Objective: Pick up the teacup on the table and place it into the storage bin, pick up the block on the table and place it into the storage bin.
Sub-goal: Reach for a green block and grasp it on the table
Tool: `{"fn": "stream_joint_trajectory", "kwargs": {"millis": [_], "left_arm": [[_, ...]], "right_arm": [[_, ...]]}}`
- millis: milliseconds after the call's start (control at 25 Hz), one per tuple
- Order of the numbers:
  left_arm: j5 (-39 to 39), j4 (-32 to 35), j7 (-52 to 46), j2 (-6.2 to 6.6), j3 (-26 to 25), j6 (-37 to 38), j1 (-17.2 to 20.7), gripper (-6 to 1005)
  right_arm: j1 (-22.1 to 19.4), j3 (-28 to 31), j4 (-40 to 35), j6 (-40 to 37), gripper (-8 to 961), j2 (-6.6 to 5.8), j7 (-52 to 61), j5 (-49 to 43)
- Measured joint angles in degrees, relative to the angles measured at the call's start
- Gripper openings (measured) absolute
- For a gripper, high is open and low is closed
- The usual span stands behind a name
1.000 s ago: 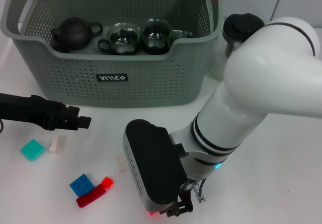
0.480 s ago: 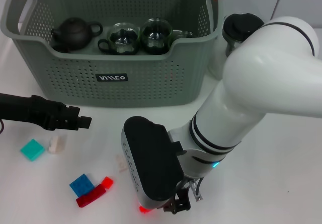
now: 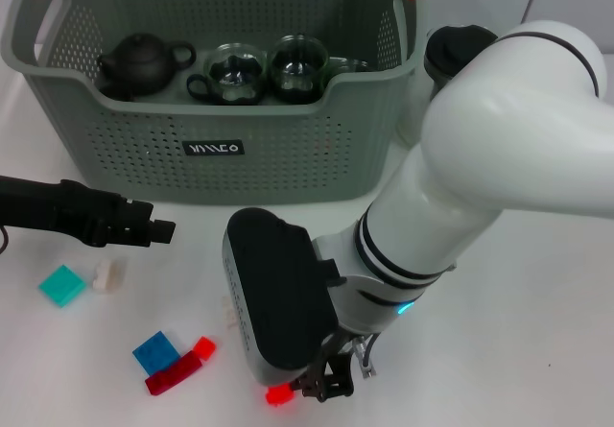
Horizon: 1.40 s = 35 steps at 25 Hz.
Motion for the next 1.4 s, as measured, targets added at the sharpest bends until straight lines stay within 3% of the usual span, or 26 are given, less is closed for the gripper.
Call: {"fn": "stream_joint_trajectory", "kwargs": {"millis": [160,600,840,1400], "left_arm": [[0.0,0.0,0.0,0.0,0.0,0.0,0.0,567],[0.0,0.0,-0.3,-0.06,0.1,0.0,0.0,567],[0.0,0.0,-0.3,-0.08,0.2,0.0,0.0,567],[0.1,-0.1,-0.4,-0.16,0.2,-0.1,0.1,567]], "right_arm": [[0.6,0.8,0.2,-0.3,228,-0.24,2.2,0.0],[1.9,2.5,0.8,-1.6,629,-0.32,8.0,-0.1],[2.1,4.8,0.7,-5.7,783,-0.57,8.5,-1.5],[1.8,7.6,3.7,-7.1,765,-0.44,8.9,-5.0]]}}
